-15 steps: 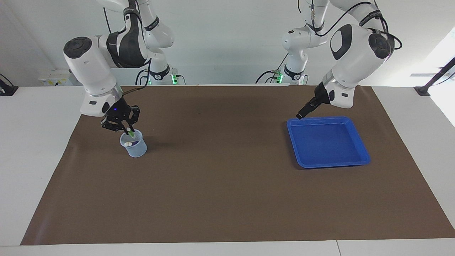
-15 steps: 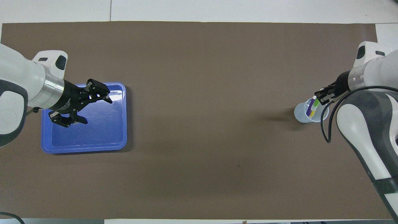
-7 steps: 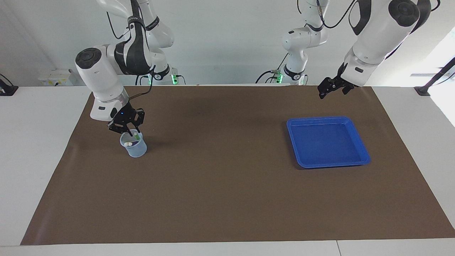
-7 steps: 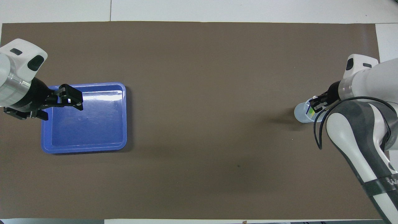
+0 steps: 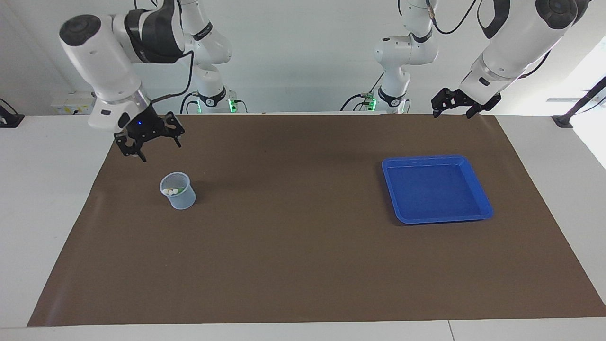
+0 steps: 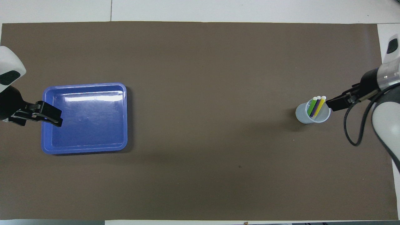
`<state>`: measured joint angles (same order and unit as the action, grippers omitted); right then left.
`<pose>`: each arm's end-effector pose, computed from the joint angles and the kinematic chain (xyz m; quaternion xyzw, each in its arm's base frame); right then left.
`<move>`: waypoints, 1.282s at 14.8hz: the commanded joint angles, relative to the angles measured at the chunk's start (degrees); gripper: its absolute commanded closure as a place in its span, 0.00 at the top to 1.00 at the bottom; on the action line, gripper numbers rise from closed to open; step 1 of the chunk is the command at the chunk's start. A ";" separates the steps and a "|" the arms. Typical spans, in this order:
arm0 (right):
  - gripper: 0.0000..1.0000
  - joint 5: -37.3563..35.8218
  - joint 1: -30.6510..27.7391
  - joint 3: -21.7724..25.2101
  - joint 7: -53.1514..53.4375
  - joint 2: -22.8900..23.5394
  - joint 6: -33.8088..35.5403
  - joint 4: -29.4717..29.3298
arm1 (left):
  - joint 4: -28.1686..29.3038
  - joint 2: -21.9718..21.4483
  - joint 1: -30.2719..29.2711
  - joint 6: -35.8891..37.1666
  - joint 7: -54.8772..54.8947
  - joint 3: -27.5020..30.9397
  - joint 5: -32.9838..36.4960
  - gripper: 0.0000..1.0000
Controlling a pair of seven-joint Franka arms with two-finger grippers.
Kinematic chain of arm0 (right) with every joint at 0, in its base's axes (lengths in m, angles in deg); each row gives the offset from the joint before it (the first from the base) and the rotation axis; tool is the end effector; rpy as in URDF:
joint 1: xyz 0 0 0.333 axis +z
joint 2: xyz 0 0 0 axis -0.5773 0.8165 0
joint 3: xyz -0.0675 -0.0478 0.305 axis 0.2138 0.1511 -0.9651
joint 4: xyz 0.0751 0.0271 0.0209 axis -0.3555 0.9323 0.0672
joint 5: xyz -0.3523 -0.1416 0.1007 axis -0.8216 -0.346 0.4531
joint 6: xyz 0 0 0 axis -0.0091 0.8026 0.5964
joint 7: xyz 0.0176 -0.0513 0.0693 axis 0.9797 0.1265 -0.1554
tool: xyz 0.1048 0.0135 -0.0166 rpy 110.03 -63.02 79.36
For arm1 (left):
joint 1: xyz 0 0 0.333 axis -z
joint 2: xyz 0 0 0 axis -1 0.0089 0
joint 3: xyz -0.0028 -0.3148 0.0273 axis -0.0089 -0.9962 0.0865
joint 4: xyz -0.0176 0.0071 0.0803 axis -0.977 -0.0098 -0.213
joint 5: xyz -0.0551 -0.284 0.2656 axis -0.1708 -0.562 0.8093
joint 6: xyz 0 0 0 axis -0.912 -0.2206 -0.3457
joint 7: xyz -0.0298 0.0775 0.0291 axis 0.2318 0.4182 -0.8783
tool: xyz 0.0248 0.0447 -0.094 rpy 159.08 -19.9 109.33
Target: Transfer and insert pens with both arms
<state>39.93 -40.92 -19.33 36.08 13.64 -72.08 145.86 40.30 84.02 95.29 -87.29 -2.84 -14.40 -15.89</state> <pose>0.5513 -0.0074 0.5848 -0.9758 -0.2179 0.0018 0.0196 0.5182 -0.0739 0.6085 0.9921 -0.0591 -0.1104 0.0005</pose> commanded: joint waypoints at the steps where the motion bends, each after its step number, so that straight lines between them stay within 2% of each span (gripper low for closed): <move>1: 1.00 -0.87 -2.24 -0.56 2.45 1.62 10.96 -11.30 | 1.76 -1.45 1.94 -5.72 0.27 0.92 0.75 1.00; 3: 1.00 -1.30 -2.86 -0.56 2.62 3.28 16.77 -16.67 | 0.09 0.48 2.20 -7.05 -0.69 0.56 1.10 1.00; 5: 1.00 -3.49 -2.34 -0.65 4.63 3.47 19.95 -18.45 | -0.97 1.28 2.38 -8.63 -0.61 0.13 4.15 1.00; 7: 1.00 -4.29 -2.69 -0.74 12.34 1.55 21.45 -14.96 | -0.45 0.67 2.82 -9.00 -0.70 -2.50 7.42 1.00; 10: 1.00 -5.26 -3.12 -0.56 13.35 1.01 19.01 -14.33 | 0.69 -0.21 2.38 -7.76 -0.78 -2.69 7.26 1.00; 13: 1.00 -5.08 -3.13 -0.91 13.09 0.83 17.67 -14.06 | 0.17 0.22 1.50 -8.81 -0.87 -1.73 2.53 1.00; 16: 1.00 -5.17 -4.35 -0.74 14.83 -0.30 19.52 -11.79 | -0.01 -0.12 1.32 -8.91 -1.05 -1.19 2.07 1.00; 19: 1.00 -5.61 -0.06 0.31 18.70 -2.33 18.82 -7.48 | 1.22 -1.00 1.06 -9.25 -1.05 -1.19 1.98 1.00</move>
<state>35.73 -43.26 -19.30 51.95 14.41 -52.55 133.41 40.34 84.32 96.66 -96.21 -3.45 -15.70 -13.06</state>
